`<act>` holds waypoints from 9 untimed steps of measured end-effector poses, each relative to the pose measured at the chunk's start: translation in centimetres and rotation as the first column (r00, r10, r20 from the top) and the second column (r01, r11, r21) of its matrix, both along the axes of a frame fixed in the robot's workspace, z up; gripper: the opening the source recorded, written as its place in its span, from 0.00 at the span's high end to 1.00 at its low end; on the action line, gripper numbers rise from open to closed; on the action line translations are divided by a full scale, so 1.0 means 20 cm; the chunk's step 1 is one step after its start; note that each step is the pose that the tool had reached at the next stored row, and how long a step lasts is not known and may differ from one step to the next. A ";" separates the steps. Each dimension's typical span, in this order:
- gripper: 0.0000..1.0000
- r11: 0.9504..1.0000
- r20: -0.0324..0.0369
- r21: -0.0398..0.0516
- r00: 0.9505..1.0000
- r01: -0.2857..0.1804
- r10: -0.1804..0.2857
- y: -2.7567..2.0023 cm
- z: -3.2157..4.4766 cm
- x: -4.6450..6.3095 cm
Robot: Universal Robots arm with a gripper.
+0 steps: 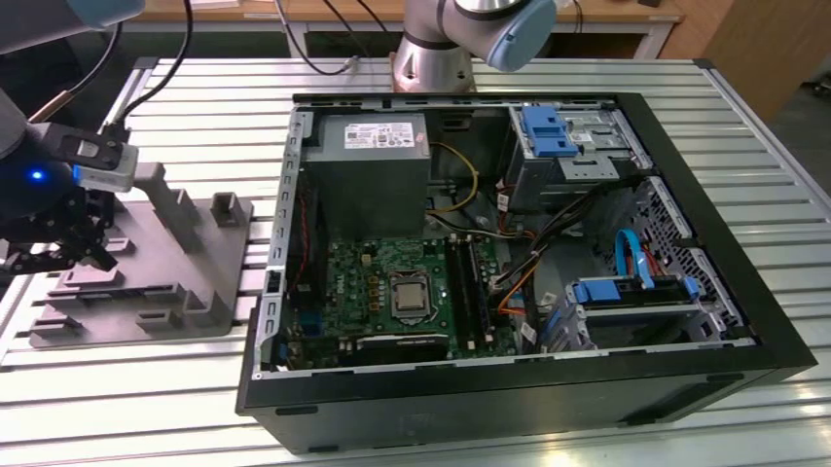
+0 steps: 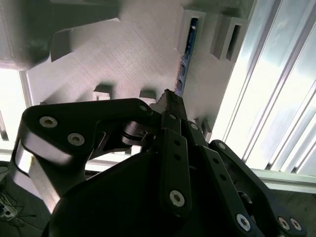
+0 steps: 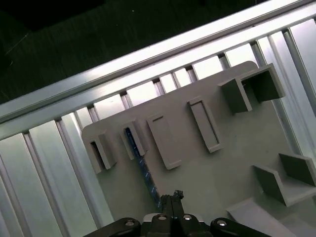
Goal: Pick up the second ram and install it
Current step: 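Pick up the second ram and move it above second insertion slot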
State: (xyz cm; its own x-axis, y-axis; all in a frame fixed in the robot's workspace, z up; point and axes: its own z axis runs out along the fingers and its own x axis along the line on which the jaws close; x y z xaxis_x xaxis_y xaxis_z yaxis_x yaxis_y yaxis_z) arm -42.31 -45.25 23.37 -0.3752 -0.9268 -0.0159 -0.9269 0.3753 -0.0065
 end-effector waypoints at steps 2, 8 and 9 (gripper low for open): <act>0.90 1.000 0.000 0.001 1.000 -0.013 0.013 0.000 0.000 0.00; 0.90 0.998 0.000 0.003 0.998 -0.069 0.069 0.000 0.000 0.00; 0.90 0.997 0.000 0.003 0.997 -0.080 0.080 0.000 0.000 0.00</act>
